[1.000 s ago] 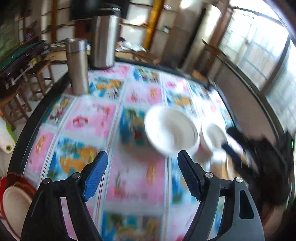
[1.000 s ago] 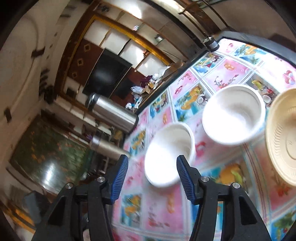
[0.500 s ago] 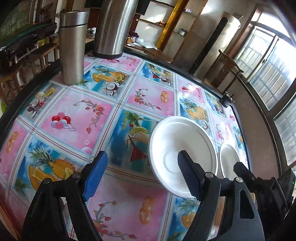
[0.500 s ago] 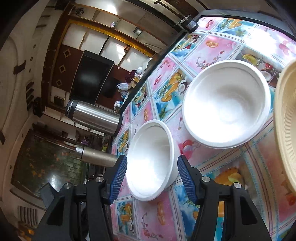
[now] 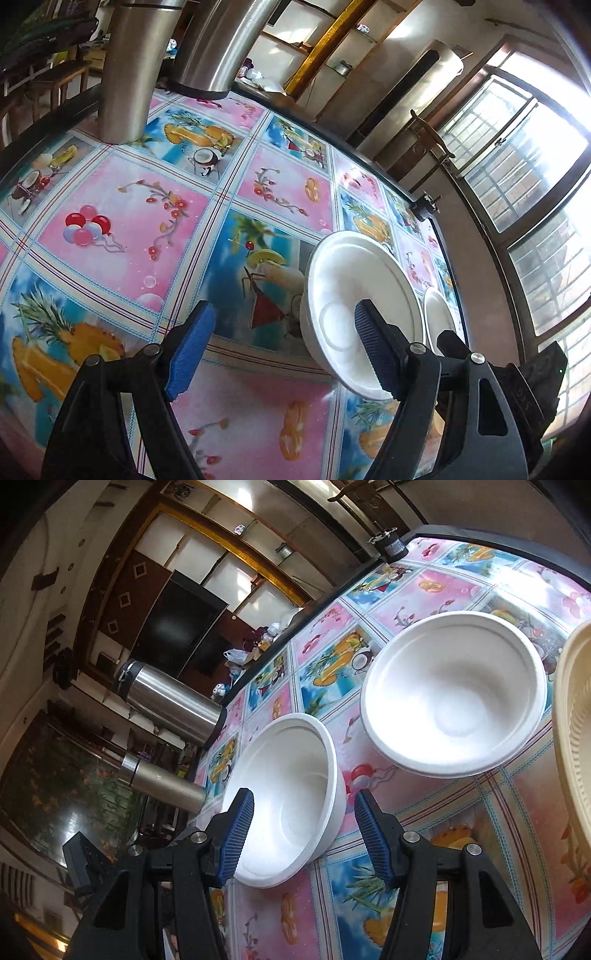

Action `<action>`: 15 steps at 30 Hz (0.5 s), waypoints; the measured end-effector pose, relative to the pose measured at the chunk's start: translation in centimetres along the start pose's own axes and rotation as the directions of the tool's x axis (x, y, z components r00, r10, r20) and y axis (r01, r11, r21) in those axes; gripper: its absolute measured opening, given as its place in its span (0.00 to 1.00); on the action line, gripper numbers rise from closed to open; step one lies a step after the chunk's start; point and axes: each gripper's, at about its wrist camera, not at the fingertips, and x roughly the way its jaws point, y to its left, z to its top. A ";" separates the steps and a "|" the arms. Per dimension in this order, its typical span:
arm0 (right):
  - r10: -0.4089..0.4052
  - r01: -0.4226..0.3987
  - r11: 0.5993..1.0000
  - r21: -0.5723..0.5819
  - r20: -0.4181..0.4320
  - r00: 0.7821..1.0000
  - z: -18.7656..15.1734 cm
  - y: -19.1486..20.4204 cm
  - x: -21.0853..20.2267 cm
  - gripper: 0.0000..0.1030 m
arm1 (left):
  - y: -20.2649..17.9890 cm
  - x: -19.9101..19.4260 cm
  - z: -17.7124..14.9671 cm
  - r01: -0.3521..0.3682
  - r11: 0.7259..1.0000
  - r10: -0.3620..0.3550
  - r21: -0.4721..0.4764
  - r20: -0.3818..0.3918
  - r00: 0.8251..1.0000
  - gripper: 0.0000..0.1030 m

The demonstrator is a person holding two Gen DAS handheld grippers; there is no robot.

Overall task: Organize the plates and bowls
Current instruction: 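Close both tools on the rim of the white bowl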

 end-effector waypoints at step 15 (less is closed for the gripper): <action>0.004 -0.004 1.000 0.011 0.005 1.000 -0.1 -0.4 0.3 0.58 | 0.8 1.3 0.3 0.209 0.972 -0.216 -0.105 -0.065 0.974 0.76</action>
